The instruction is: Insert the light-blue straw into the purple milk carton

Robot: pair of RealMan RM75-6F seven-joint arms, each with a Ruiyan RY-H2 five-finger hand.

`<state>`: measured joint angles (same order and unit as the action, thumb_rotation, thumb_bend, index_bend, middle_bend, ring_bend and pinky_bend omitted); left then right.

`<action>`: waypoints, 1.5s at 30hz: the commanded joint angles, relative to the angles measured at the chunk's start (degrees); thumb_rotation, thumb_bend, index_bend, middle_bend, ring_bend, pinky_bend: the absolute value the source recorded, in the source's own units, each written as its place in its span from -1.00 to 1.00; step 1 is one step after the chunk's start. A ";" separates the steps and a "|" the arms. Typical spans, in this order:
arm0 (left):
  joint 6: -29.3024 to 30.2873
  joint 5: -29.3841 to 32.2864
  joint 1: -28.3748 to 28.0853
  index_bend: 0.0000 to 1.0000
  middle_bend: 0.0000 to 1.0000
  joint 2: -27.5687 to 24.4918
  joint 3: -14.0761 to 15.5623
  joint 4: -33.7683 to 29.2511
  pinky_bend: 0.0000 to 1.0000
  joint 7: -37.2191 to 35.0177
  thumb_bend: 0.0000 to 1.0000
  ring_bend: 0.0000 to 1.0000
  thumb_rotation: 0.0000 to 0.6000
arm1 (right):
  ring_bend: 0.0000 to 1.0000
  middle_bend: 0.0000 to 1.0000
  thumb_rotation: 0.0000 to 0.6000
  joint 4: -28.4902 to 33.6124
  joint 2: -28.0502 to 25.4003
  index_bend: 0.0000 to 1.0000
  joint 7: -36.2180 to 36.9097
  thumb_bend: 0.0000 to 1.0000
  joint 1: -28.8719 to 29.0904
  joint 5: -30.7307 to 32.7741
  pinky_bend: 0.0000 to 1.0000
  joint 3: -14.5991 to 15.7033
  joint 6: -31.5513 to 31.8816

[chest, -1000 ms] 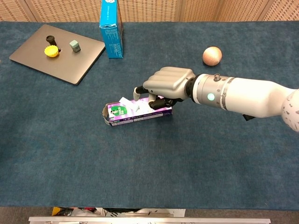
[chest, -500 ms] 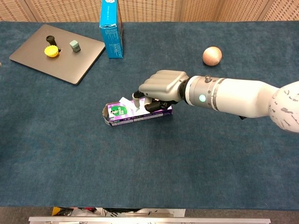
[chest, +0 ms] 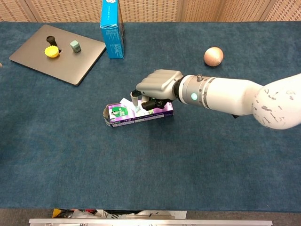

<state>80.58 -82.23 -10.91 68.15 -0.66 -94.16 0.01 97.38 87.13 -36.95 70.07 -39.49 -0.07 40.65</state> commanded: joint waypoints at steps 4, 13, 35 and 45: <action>0.06 -0.21 0.34 -0.48 0.13 -0.19 -0.16 0.02 0.62 -0.21 -0.23 0.16 1.00 | 1.00 1.00 -0.59 0.04 0.14 -0.38 0.15 1.00 0.74 0.50 1.00 0.87 0.29; -0.39 -0.56 0.47 -0.48 0.13 -0.02 -0.39 0.13 0.62 -0.27 -0.23 0.15 1.00 | 1.00 1.00 -0.59 2.07 -0.51 -0.38 -0.06 1.00 1.06 0.65 1.00 2.23 2.12; -1.12 -0.45 0.92 -0.48 0.11 0.03 -0.86 0.08 0.62 -0.26 -0.23 0.14 1.00 | 1.00 1.00 -0.60 3.96 -0.64 -0.38 -0.21 1.00 1.40 0.86 1.00 4.09 4.24; -1.45 -0.53 1.03 -0.48 0.11 0.15 -0.86 -0.09 0.62 -0.01 -0.23 0.14 1.00 | 1.00 1.00 -0.59 4.15 -0.44 -0.38 -1.05 1.00 1.69 1.41 1.00 5.08 4.19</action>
<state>79.13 -82.77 -9.87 68.29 -1.52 -94.25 0.00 101.53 86.67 -37.99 71.75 -38.10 4.99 44.84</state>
